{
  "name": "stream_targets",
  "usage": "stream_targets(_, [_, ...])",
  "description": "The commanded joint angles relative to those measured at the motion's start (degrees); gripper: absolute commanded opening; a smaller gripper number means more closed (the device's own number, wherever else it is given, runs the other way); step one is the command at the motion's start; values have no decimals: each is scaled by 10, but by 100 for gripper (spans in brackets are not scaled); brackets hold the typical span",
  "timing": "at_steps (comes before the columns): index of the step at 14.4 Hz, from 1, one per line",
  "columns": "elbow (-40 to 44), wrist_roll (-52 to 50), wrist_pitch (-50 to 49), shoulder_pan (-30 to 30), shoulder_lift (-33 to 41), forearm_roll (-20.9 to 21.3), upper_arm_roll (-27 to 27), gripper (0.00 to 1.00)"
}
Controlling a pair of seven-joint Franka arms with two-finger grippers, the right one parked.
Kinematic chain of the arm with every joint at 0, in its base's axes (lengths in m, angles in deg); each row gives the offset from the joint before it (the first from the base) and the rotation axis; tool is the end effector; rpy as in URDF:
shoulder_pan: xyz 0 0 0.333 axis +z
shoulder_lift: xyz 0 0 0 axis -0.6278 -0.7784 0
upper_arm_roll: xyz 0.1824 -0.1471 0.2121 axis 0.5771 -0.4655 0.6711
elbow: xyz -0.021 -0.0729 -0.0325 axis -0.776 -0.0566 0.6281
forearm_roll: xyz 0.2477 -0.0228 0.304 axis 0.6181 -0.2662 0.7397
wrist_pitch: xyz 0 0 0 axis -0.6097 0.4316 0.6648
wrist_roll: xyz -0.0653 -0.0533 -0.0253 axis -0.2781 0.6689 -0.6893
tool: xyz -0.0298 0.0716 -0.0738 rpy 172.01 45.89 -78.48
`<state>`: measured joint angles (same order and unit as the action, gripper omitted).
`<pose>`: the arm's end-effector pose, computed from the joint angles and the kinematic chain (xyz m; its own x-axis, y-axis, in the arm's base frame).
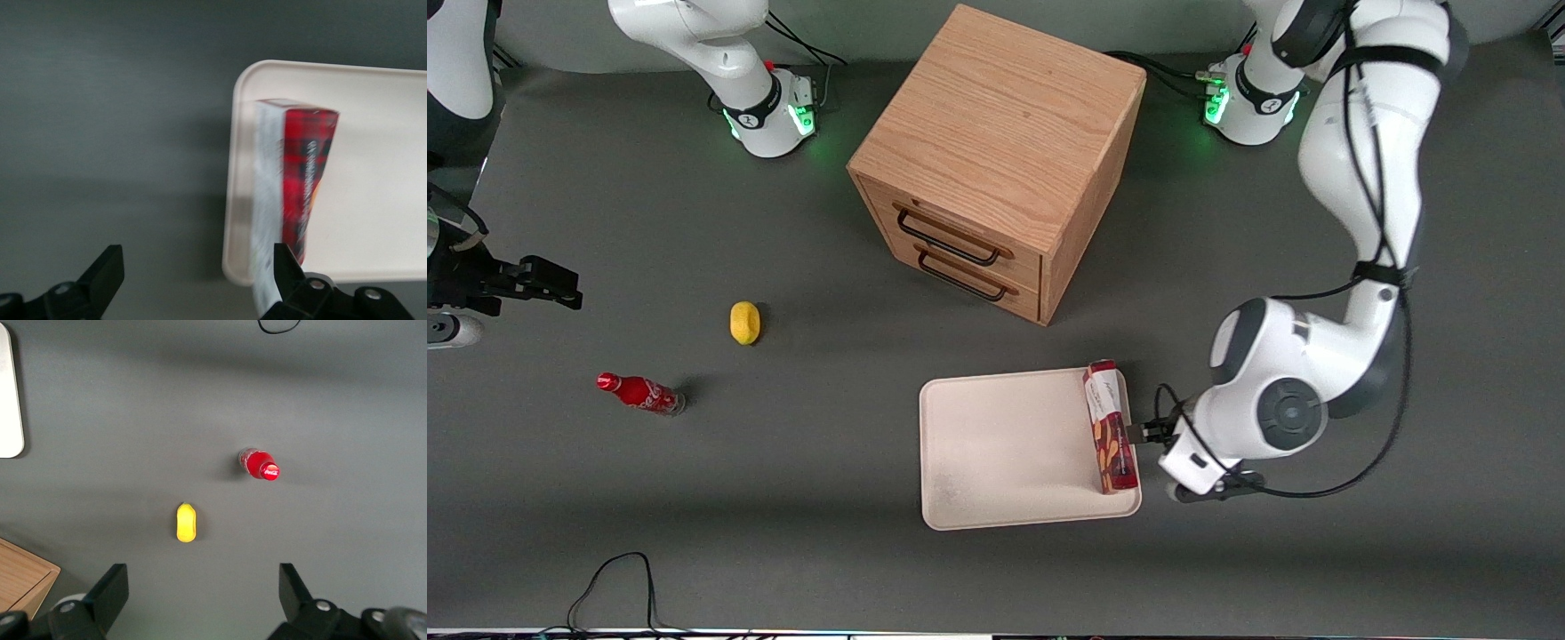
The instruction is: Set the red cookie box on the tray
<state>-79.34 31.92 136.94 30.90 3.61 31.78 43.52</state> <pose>0.7087 -0.2325 0.3367 0.9838 0.1262 -0.1270 0.1390 -0.9855 0.0971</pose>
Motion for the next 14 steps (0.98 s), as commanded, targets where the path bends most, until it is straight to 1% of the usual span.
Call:
stream_targets(1, [-143, 35, -23, 43, 144, 6, -1, 100])
stream_targets(3, [-194, 70, -55, 72, 213, 6, 0, 100])
stream_targets(6, [-197, 74, -145, 102, 276, 6, 1, 100])
stream_targets(8, [-204, 98, -188, 124, 316, 6, 1, 100])
stream_targets(12, [-205, 163, -230, 173, 370, 6, 1, 100])
stream_targets(14, [-203, 181, -242, 197, 383, 2, 1, 100])
